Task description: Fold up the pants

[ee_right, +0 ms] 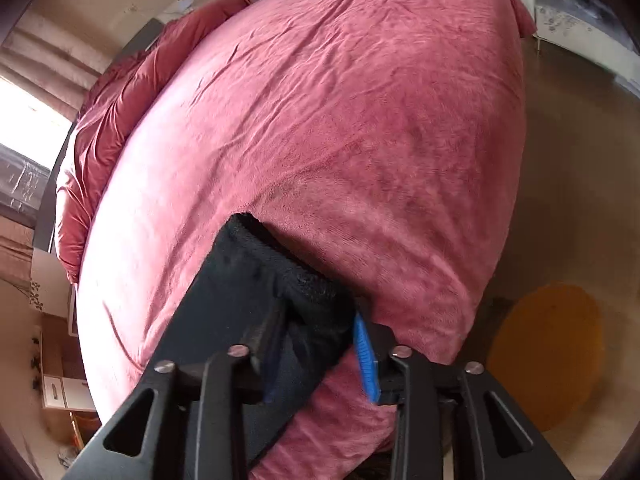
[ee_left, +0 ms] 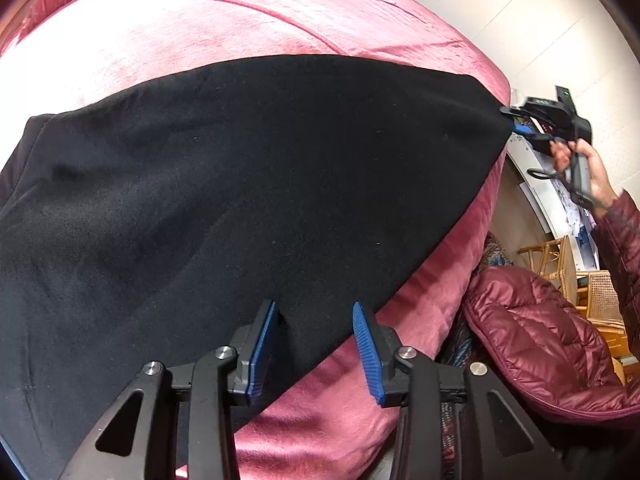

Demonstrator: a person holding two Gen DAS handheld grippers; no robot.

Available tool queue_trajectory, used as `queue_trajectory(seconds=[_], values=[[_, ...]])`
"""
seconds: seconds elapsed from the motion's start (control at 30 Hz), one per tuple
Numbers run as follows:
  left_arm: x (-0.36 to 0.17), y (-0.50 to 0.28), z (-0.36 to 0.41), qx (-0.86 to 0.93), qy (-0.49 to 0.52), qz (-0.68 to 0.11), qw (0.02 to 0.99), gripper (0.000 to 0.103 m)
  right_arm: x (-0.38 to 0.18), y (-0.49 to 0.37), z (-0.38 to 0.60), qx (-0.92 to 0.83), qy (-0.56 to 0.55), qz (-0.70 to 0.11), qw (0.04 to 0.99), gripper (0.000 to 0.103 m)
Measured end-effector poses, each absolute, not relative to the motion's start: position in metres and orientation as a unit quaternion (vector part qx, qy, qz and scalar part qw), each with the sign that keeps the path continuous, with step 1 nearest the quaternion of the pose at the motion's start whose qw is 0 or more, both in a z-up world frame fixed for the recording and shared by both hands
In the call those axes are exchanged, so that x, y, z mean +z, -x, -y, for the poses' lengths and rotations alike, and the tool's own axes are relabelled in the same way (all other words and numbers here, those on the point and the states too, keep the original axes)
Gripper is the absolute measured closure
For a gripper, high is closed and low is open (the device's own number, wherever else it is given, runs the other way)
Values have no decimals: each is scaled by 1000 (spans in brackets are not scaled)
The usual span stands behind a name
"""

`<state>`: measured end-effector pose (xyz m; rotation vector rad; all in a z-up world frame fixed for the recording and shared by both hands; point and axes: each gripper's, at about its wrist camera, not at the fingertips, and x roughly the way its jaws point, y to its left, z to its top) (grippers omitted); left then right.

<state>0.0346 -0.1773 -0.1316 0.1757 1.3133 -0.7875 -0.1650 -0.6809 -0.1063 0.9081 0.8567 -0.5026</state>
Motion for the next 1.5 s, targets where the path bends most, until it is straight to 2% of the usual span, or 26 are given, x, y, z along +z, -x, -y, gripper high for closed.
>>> queue_trajectory(seconds=[0.17, 0.27, 0.33, 0.37, 0.57, 0.6, 0.7, 0.73, 0.87, 0.97, 1.2, 1.37, 1.43, 1.5], values=[[-129, -37, 171, -354, -55, -588, 725, 63, -68, 173, 671, -252, -343, -393, 815, 65], [-128, -38, 166, -348, -46, -584, 732, 63, -52, 147, 663, -208, -315, -407, 832, 60], [-126, -38, 160, -344, -32, -579, 738, 63, -48, 117, 653, -192, -274, -430, 838, 43], [-125, -39, 157, -341, -26, -578, 741, 63, -49, 104, 648, -193, -253, -442, 839, 41], [-125, -40, 147, -329, -11, -580, 745, 63, -78, 37, 654, -229, -176, -519, 804, 41], [-125, -41, 147, -328, -9, -580, 746, 63, -82, 34, 655, -228, -176, -528, 799, 43], [-126, -43, 146, -328, -4, -580, 746, 63, -94, 24, 655, -213, -171, -555, 786, 85], [-126, -44, 145, -328, -4, -580, 746, 63, -92, 25, 652, -205, -166, -550, 793, 91], [-128, -45, 145, -326, -4, -575, 750, 63, -72, 33, 646, -200, -159, -505, 825, 94], [-121, -46, 142, -311, -1, -555, 772, 64, -60, 33, 652, -210, -174, -472, 838, 94], [-123, -61, 127, -242, 9, -555, 796, 64, -97, 7, 655, -230, -179, -497, 817, 93], [-122, -64, 120, -221, -2, -553, 803, 63, -92, 20, 656, -219, -200, -481, 825, 82], [-119, -63, 115, -218, -1, -548, 808, 63, -81, 35, 653, -209, -204, -467, 835, 65], [-116, -63, 110, -214, 7, -544, 811, 63, -68, 57, 647, -194, -217, -455, 841, 65]])
